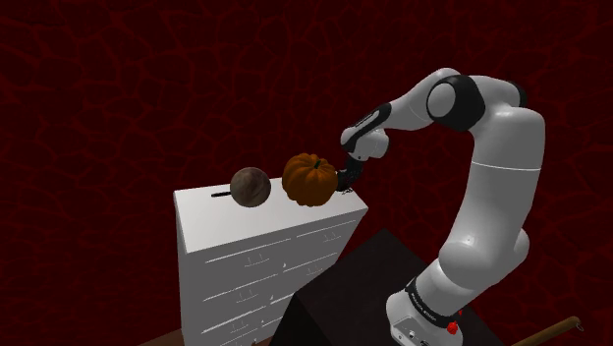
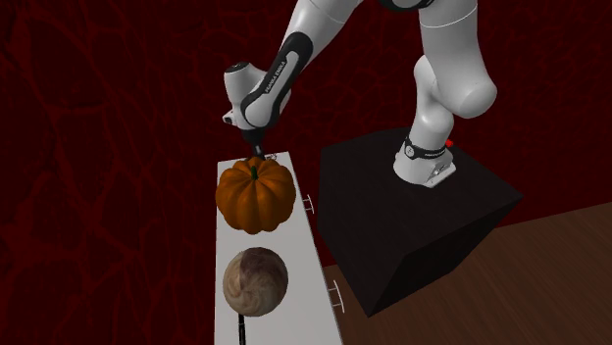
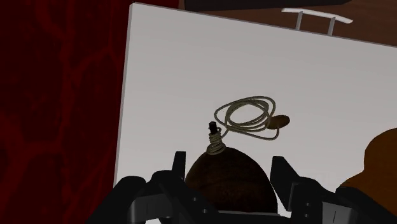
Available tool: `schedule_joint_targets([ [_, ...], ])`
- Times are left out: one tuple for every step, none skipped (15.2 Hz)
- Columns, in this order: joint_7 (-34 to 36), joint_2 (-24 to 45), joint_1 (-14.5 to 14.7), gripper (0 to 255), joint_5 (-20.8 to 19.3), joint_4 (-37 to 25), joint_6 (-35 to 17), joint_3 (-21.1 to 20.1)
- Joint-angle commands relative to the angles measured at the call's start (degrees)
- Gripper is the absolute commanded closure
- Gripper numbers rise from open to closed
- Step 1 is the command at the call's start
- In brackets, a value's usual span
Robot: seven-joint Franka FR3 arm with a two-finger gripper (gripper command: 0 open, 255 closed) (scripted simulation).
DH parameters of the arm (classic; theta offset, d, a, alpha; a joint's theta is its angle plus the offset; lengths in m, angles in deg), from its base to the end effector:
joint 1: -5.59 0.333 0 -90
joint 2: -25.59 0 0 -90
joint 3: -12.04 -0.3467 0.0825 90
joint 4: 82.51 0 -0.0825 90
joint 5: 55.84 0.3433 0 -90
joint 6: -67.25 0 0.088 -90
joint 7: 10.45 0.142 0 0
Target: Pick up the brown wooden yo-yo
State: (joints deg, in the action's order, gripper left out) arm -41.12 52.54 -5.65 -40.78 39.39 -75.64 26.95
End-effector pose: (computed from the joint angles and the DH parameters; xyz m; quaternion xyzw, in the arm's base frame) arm 0.4993 -0.2398 0.2114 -0.9975 0.0576 0.0264 0.0322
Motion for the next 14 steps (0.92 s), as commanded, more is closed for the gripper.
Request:
schedule_joint_targets([
  [0.3,-1.3,0.2,255,-0.5,0.3,0.9,0.4],
  [0.5,-1.9,0.4,255,-0.9,0.4,1.5,0.6],
  [0.7,-2.6,0.5,255,-1.2,0.5,2.0,0.8],
  [1.0,-3.2,0.7,255,-1.5,0.5,2.6,1.0],
  [1.2,-3.9,0.8,255,-1.8,0.5,3.2,1.2],
  [1.4,-4.5,0.9,255,-2.1,0.6,3.8,1.4],
  [1.7,-5.1,1.1,255,-2.4,0.6,4.4,1.6],
  [1.9,-5.8,1.2,255,-2.8,0.6,5.0,1.8],
  [2.1,-6.4,1.3,255,-3.1,0.5,5.6,2.0],
  [2.3,-7.0,1.4,255,-3.4,0.5,6.2,2.1],
  [2.6,-7.6,1.5,255,-3.7,0.5,6.8,2.3],
  [2.8,-8.2,1.6,255,-4.0,0.4,7.4,2.4],
  [2.8,-8.3,1.7,255,-4.1,0.4,7.5,2.4],
  [2.8,-8.3,1.7,255,-4.1,0.4,7.5,2.4],
])
